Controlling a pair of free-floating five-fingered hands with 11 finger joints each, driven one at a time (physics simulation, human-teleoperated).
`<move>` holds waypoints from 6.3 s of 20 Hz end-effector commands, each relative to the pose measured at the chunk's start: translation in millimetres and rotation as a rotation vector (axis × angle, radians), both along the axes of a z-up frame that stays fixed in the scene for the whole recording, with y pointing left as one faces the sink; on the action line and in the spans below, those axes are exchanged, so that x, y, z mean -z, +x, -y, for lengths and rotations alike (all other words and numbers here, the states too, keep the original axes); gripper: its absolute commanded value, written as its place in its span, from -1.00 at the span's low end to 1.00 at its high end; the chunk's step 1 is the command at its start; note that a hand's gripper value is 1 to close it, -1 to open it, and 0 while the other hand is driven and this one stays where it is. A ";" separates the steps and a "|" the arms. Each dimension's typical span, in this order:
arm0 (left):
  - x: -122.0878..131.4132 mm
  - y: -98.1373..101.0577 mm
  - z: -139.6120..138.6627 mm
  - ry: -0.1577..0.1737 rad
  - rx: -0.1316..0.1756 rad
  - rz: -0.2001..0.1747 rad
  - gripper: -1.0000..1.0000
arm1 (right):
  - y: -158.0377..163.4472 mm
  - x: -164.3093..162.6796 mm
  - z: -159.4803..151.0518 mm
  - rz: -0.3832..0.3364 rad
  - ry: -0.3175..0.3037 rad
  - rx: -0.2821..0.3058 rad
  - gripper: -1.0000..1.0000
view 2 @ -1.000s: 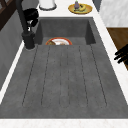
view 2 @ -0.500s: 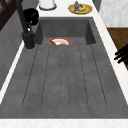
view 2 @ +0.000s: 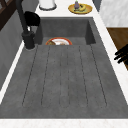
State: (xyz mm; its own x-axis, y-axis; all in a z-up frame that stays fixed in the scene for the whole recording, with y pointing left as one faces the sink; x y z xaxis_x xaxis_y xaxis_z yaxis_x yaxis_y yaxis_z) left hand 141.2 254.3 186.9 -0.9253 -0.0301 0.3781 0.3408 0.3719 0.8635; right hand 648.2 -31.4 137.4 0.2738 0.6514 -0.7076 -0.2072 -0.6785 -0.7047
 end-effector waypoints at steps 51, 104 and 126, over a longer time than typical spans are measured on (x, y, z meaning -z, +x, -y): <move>0.0 0.0 0.0 0.000 0.000 0.000 0.00 | -67.3 -26.2 65.5 0.154 0.071 0.158 -1.00; 0.0 0.0 0.0 0.000 0.000 0.000 0.00 | -310.8 -53.4 119.3 -0.018 0.716 0.144 -1.00; 0.0 0.0 0.0 0.000 0.000 0.000 0.00 | -412.5 -105.3 134.8 -0.117 0.965 -0.017 -1.00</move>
State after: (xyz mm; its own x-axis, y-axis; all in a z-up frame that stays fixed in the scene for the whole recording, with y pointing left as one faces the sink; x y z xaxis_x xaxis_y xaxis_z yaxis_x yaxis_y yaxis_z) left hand 141.2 254.3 186.9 -0.9253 -0.0301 0.3781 0.3408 0.3719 0.8635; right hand 250.7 -163.6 242.0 0.2585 0.9654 0.0331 -0.2889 0.1100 -0.9510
